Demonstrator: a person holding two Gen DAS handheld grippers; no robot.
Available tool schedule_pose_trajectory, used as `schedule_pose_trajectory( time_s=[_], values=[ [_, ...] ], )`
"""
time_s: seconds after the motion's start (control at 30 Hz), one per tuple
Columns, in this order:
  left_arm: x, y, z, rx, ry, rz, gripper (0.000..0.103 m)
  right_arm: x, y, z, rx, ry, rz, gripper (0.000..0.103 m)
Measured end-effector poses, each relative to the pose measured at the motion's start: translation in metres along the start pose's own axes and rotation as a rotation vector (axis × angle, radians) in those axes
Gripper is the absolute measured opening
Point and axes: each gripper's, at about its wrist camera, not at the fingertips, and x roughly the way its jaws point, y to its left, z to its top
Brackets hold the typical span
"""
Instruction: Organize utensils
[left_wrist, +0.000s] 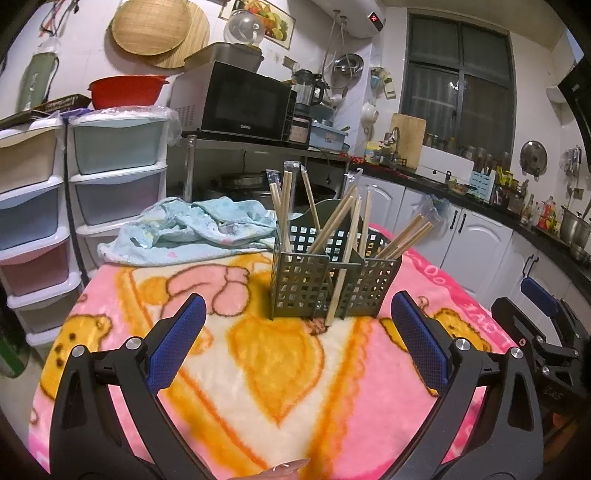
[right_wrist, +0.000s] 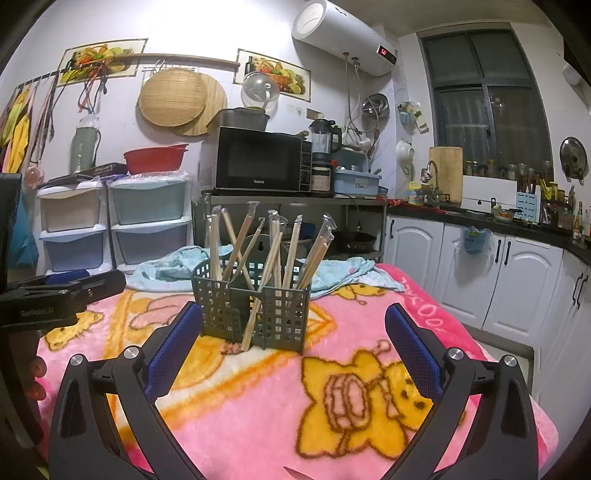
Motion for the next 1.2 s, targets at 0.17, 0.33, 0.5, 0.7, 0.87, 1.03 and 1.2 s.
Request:
schedule_pose_trajectory(
  time_s=[0.17,0.33,0.5,0.7,0.87,1.03,1.2],
  values=[
    [-0.0005,-0.0027,-0.0009,0.002,0.0,-0.003,0.092,0.0002,0.0001,-0.0004,0.0,0.001,-0.001,0.097],
    [-0.0003,-0.0022,-0.0008,0.001,-0.001,0.0,0.092,0.0003,0.0,-0.0002,0.001,0.002,0.004,0.097],
    [-0.0004,-0.0025,-0.0012,-0.002,0.0,-0.002,0.092,0.0017,0.001,-0.0015,0.0,0.005,0.003,0.097],
    [-0.0009,-0.0023,-0.001,-0.002,0.001,0.0,0.092,0.0025,0.001,-0.0022,0.0,0.001,0.005,0.097],
    [0.0,-0.0039,-0.0027,-0.004,0.0,0.0,0.092,0.0027,0.0014,-0.0027,0.002,0.005,0.006,0.097],
    [-0.0004,-0.0018,-0.0021,-0.004,-0.001,0.0,0.092,0.0026,0.0012,-0.0024,0.001,0.004,0.006,0.097],
    [0.0,-0.0015,-0.0028,-0.005,-0.001,0.001,0.092,0.0027,0.0015,-0.0026,0.0,0.005,0.008,0.097]
  ],
)
